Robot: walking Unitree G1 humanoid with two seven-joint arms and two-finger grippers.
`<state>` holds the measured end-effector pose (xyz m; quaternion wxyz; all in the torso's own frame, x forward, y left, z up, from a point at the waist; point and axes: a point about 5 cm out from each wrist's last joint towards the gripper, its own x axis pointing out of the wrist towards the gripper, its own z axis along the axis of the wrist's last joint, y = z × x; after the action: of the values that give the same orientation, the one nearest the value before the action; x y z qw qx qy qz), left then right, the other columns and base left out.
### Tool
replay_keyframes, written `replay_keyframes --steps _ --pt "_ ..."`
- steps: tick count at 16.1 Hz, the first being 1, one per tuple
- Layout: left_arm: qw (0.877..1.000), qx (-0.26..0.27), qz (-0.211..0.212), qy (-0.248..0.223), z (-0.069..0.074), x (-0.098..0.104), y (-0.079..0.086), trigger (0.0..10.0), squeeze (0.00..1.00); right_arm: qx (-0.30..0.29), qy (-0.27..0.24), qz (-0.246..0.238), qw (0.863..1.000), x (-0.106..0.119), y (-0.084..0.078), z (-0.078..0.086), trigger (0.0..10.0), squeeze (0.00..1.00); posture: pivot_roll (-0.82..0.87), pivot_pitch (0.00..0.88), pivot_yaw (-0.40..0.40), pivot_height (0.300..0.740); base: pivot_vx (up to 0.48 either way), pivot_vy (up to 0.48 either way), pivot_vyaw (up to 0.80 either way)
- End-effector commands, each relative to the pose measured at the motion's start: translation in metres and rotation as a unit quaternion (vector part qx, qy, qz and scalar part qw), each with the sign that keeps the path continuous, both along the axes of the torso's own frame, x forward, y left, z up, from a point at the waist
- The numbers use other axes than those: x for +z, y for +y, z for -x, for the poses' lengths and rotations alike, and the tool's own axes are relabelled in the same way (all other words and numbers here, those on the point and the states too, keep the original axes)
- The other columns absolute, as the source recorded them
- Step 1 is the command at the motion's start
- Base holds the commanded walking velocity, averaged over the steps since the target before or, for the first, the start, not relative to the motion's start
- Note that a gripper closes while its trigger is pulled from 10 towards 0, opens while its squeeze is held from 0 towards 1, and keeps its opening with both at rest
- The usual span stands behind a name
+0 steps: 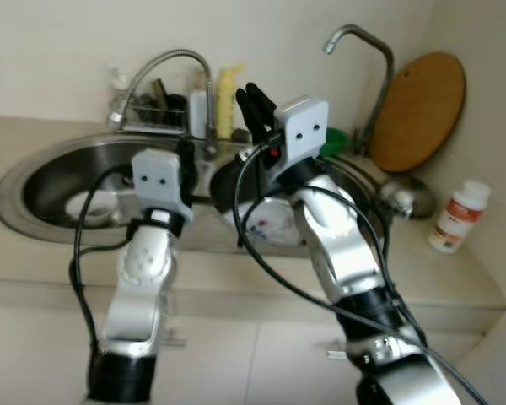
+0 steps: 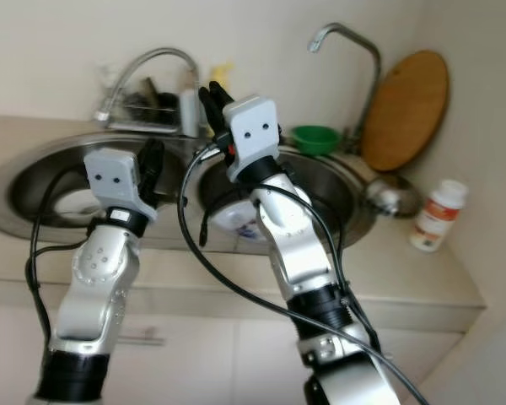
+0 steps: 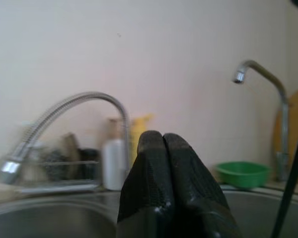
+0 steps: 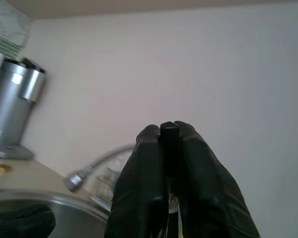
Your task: Kitchen organization
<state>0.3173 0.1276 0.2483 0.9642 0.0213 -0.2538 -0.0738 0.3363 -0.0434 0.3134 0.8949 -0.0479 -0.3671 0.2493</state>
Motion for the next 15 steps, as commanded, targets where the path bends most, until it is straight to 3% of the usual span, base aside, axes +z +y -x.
replay_keyframes --steps 1,4,7,11,13,14,15 --pt "1.0 -0.009 -0.007 -0.012 0.002 0.006 -0.006 10.0 0.0 -0.002 0.004 -0.013 1.0 0.003 -0.004 -0.003 10.0 0.0 0.07 0.0 -0.064 0.74 0.322 0.0 0.0" --pt "1.0 -0.009 -0.008 -0.012 0.002 0.005 -0.006 10.0 0.0 -0.011 0.02 -0.01 1.0 -0.002 -0.004 -0.008 10.0 0.0 0.07 0.0 -0.065 0.74 0.322 0.0 0.0" --pt "1.0 -0.011 -0.007 -0.008 0.002 0.005 -0.007 10.0 0.0 -0.025 0.073 -0.004 0.997 -0.014 -0.005 -0.02 10.0 0.0 0.07 0.0 -0.065 0.74 0.101 0.0 0.0" --pt "1.0 -0.018 -0.007 -0.005 0.002 0.003 -0.01 10.0 0.0 -0.038 0.185 0.062 0.98 -0.061 -0.001 -0.035 10.0 0.0 0.07 0.0 -0.065 0.74 0.0 0.0 0.0" --pt "1.0 -0.019 -0.009 -0.003 0.002 0.003 -0.01 10.0 0.0 -0.044 0.201 0.069 0.976 -0.071 -0.003 -0.037 10.0 0.0 0.07 0.0 -0.064 0.74 0.0 0.0 0.0" --pt "1.0 -0.018 -0.009 -0.003 0.002 0.002 -0.009 10.0 0.0 -0.051 0.215 0.066 0.973 -0.076 -0.006 -0.039 10.0 1.0 0.07 0.0 -0.063 0.74 0.0 0.0 0.0" --pt "1.0 -0.018 -0.009 -0.002 0.002 0.002 -0.009 10.0 0.0 -0.055 0.222 0.065 0.971 -0.078 -0.008 -0.039 10.0 1.0 0.07 0.0 -0.063 0.74 0.0 0.0 0.0"
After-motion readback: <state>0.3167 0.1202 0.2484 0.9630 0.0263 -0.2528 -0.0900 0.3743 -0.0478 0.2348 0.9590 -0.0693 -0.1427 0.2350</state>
